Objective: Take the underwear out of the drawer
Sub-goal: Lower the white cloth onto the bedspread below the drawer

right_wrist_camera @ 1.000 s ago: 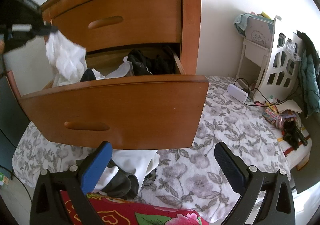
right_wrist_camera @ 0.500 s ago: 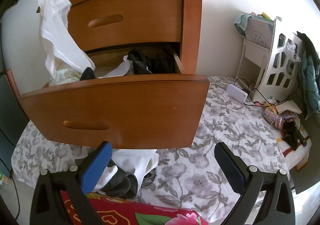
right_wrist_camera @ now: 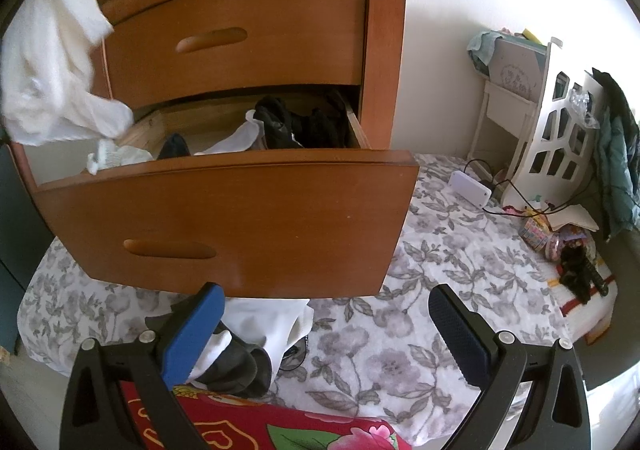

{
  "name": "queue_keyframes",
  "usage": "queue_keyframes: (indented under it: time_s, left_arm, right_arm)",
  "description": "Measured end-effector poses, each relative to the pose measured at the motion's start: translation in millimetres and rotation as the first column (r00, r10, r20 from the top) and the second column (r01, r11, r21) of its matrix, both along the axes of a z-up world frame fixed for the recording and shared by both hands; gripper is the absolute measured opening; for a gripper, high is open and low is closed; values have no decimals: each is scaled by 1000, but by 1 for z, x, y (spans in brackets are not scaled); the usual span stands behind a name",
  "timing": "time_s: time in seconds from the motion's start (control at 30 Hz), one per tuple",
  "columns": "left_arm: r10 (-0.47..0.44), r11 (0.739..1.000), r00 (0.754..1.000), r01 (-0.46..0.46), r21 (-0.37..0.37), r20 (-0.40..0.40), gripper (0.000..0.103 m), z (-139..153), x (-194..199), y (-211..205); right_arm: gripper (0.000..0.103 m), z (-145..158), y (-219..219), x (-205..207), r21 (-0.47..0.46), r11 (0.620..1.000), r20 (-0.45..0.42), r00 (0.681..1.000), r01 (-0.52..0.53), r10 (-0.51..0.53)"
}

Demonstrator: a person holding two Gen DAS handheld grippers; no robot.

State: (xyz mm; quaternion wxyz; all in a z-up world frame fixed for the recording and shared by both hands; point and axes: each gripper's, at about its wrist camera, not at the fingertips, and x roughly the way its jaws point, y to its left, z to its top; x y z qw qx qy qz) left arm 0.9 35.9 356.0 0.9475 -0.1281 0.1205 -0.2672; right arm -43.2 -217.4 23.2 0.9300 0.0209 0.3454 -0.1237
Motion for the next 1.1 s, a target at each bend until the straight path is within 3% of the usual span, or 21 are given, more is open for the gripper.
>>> queue_keyframes:
  time_s: [0.27,0.53,0.8,1.1]
  left_arm:
    - [-31,999,997,31,12,70,1,15,-42,2]
    - [-86,995,996,84,43,28,1,-9,-54,-10]
    - [-131,987,986,139,83,-102,1,-61,-40,-30]
    - [-114,976,945,164,143,-307,1,-158,-8,-59]
  right_arm:
    - [103,-1,2,2,-12,1000,-2,1000,3,-3]
    - [103,-1,3,3,-16,1000,-5,1000,3,-3]
    - [103,-1,3,3,-16,1000,-5,1000,3,-3]
    - [103,-2,2,1,-9,1000,-3,1000,1,-1]
